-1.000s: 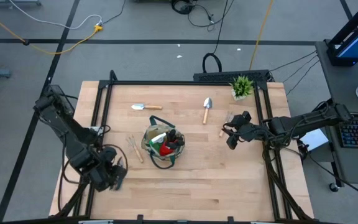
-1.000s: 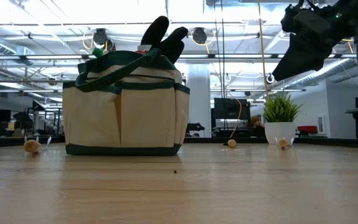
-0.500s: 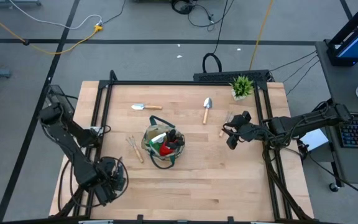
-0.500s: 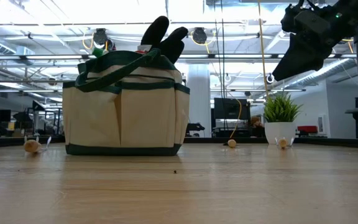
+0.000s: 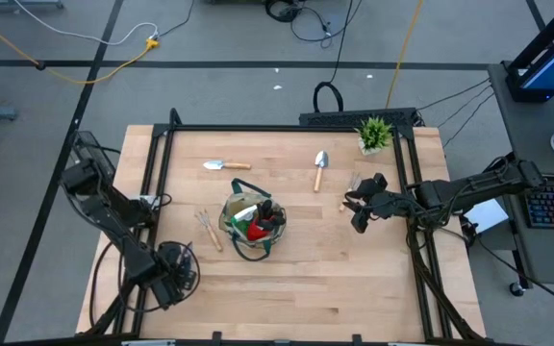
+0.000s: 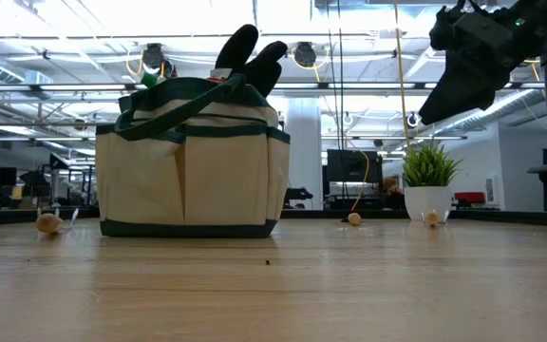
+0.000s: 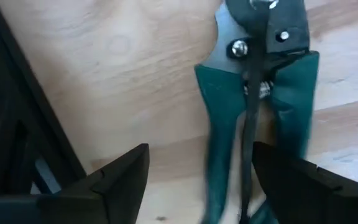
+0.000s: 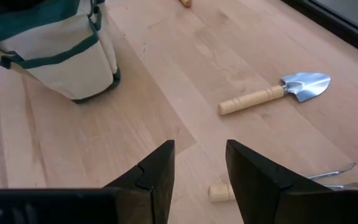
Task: Pick & Place Garden tools in Gardening bag
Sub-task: Put the green shear scissors into the brown gardening bag
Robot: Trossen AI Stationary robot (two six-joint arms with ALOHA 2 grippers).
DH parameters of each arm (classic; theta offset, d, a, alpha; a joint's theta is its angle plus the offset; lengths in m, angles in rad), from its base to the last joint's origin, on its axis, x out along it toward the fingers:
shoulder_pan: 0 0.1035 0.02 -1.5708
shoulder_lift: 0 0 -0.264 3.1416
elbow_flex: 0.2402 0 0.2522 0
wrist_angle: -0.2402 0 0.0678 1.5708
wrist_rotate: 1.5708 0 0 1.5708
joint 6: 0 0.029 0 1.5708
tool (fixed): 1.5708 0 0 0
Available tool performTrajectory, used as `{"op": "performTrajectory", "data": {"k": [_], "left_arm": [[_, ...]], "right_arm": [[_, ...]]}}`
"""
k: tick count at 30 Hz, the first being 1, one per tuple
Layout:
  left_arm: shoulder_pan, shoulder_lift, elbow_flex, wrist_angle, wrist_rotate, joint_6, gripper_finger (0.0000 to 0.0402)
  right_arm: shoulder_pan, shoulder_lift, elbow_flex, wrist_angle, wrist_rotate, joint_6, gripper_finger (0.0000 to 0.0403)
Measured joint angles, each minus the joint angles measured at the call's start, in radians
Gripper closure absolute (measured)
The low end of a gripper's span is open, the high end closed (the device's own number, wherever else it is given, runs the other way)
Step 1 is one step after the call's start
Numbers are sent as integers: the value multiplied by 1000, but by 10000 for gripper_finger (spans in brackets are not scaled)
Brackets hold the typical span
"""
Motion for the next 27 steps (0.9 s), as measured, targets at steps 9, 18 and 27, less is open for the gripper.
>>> {"op": "performTrajectory", "data": {"k": [9, 18, 27], "left_arm": [[0, -9, -16, 43, -20, 35, 187], [-1, -9, -25, 56, -52, 51, 283], [-1, -11, -51, 81, -65, 60, 350]], "right_arm": [[0, 0, 0, 0, 0, 2, 268], [0, 0, 0, 0, 0, 2, 268], [0, 0, 0, 0, 0, -1, 268]]}}
